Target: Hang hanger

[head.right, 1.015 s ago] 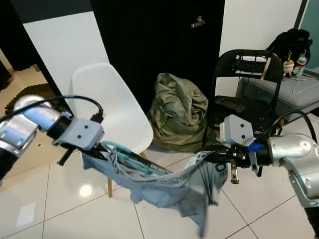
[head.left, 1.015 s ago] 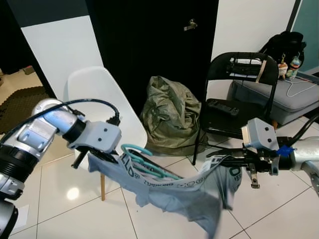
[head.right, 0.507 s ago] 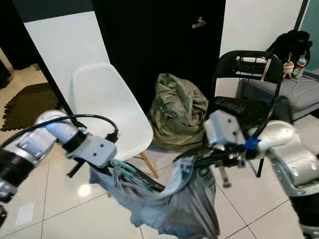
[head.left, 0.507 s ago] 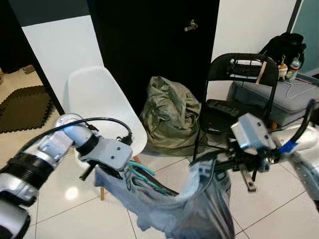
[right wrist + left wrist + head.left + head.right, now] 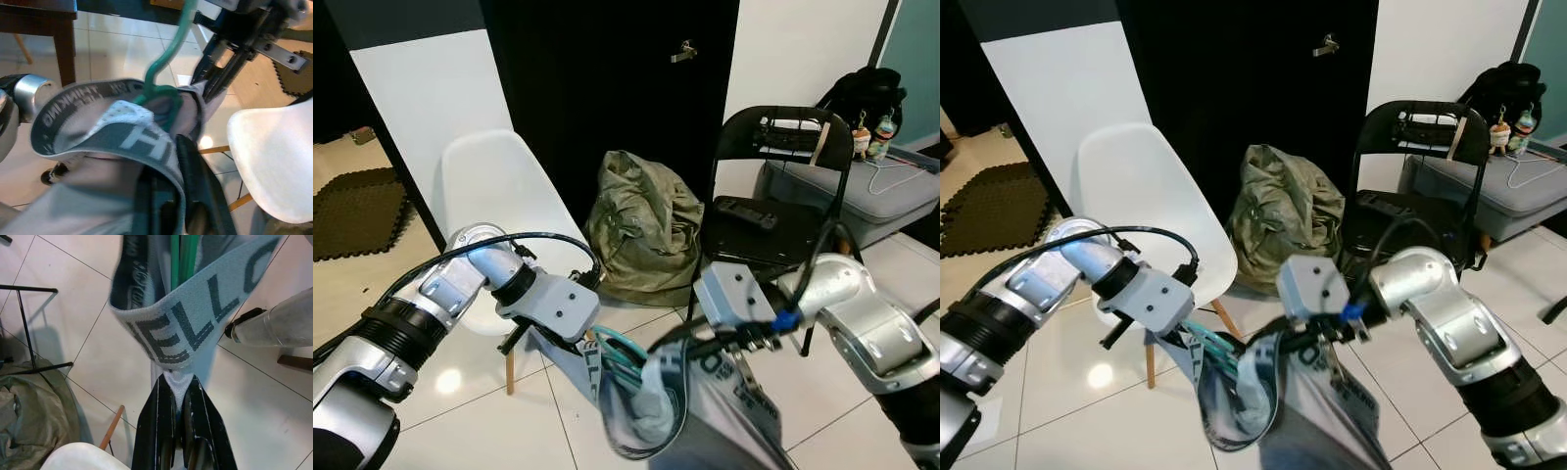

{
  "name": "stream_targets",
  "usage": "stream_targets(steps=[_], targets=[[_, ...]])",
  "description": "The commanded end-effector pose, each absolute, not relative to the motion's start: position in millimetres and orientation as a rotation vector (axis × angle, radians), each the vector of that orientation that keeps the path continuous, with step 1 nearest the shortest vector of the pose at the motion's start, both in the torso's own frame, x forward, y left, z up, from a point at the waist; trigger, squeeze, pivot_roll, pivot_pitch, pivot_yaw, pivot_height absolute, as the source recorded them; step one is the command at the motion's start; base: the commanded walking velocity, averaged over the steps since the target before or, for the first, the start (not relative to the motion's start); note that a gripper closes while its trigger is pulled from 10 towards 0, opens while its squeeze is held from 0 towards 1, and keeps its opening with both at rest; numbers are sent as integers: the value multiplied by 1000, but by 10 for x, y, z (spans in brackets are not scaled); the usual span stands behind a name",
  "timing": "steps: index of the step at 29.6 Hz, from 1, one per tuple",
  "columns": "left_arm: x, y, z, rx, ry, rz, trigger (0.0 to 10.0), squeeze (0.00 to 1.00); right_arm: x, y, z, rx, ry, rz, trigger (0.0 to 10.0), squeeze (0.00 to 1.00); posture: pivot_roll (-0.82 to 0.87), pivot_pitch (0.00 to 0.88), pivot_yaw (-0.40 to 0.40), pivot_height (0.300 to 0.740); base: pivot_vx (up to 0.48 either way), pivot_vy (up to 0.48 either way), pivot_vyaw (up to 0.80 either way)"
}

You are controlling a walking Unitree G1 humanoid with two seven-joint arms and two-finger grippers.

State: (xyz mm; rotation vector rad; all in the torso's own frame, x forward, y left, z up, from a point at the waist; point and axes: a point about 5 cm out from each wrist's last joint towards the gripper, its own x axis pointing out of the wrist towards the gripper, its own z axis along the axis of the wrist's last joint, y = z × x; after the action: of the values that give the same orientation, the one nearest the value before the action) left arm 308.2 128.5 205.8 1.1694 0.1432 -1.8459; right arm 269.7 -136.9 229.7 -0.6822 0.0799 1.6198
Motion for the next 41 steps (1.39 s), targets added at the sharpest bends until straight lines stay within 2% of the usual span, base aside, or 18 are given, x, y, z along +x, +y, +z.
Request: stream_targets(steps=[1,7,8,19,20,23,24,26,27,29,31,33,41], targets=[[3041,1392,2022,1155,194,-1864,10000,0,2769,-1445,2353,-694,66,1544,10000,1000,-30,0,54,740,0,0,0],[2984,1475,1978,1111,225,-1879,10000,0,2836,-1666,2457,-666,45,1428,10000,1000,-27,0,56,740,0,0,0],[2973,1454,1952,1054,205,-1874,10000,0,2853,-1758,2555,-631,-8,1372,10000,1000,-30,0,61,740,0,0,0],[2949,1389,1916,943,152,-1872,10000,0,2862,-1974,2743,-509,-103,1279,10000,1000,-39,0,64,740,0,0,0],[2926,1357,1908,929,142,-1887,10000,0,2778,-1928,2687,-463,-85,1357,10000,1000,-41,0,65,740,0,0,0],[2926,1357,1908,929,142,-1887,10000,0,2778,-1928,2687,-463,-85,1357,10000,1000,-41,0,65,740,0,0,0],[2928,1337,1902,933,137,-1887,10000,0,2715,-1874,2651,-440,-74,1420,10000,1000,-39,0,64,740,0,0,0],[2928,1337,1902,933,137,-1887,10000,0,2715,-1874,2651,-440,-74,1420,10000,1000,-39,0,64,740,0,0,0],[2939,1317,1896,939,131,-1876,10000,0,2622,-1815,2631,-383,-56,1512,10000,1000,-33,0,64,740,0,0,0],[2939,1317,1896,939,131,-1876,10000,0,2622,-1815,2631,-383,-56,1512,10000,1000,-33,0,64,740,0,0,0],[2947,1303,1891,943,128,-1869,10000,0,2548,-1774,2580,-366,-12,1583,10000,1000,-35,0,66,740,0,0,0],[2914,1264,1855,962,128,-1887,10000,0,2394,-1792,2338,-424,216,1735,10000,1000,-38,0,62,740,0,0,0],[2836,1241,1820,958,134,-1934,10000,0,2315,-1836,2412,-338,273,1832,10000,1000,-35,0,62,740,0,0,0]])
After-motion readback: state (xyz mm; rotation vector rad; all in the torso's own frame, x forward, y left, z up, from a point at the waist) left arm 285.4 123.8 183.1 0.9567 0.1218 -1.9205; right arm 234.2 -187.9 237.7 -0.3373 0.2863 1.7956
